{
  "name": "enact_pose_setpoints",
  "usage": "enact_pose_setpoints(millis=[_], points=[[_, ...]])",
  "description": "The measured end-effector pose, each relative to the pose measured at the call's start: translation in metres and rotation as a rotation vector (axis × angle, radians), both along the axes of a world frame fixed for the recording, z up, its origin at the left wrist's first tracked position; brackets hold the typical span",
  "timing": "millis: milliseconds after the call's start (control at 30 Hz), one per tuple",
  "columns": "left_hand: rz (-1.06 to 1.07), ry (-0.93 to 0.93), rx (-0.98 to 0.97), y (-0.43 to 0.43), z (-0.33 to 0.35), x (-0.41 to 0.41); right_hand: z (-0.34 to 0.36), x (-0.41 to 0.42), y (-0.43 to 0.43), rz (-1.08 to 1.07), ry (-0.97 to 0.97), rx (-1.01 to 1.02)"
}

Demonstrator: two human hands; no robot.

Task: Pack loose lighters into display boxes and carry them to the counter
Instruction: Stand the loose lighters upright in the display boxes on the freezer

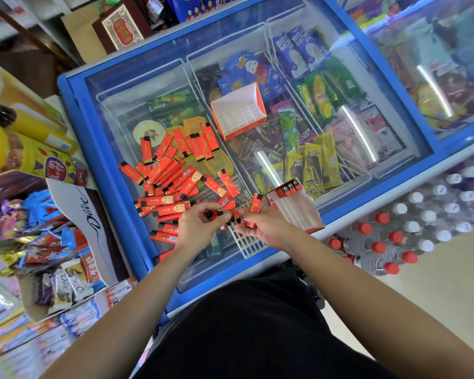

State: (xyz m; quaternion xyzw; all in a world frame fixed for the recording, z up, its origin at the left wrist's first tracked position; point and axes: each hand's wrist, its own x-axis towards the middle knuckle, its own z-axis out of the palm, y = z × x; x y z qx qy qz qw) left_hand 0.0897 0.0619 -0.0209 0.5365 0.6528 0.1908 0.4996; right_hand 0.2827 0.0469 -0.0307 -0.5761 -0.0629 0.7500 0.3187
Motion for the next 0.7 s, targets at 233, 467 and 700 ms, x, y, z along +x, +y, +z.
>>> enact_pose_setpoints(millis=[233,467,700], points=[[0.012,-0.019,0.0,-0.001,0.003,0.001,0.009,0.009,-0.006,0.194,0.014,0.136],[0.027,-0.02,-0.016,0.0,0.002,0.001,0.003,0.004,-0.011,0.239,-0.178,0.201],[0.039,-0.031,-0.013,-0.001,0.007,0.003,0.002,-0.001,-0.012,0.24,-0.231,0.254]])
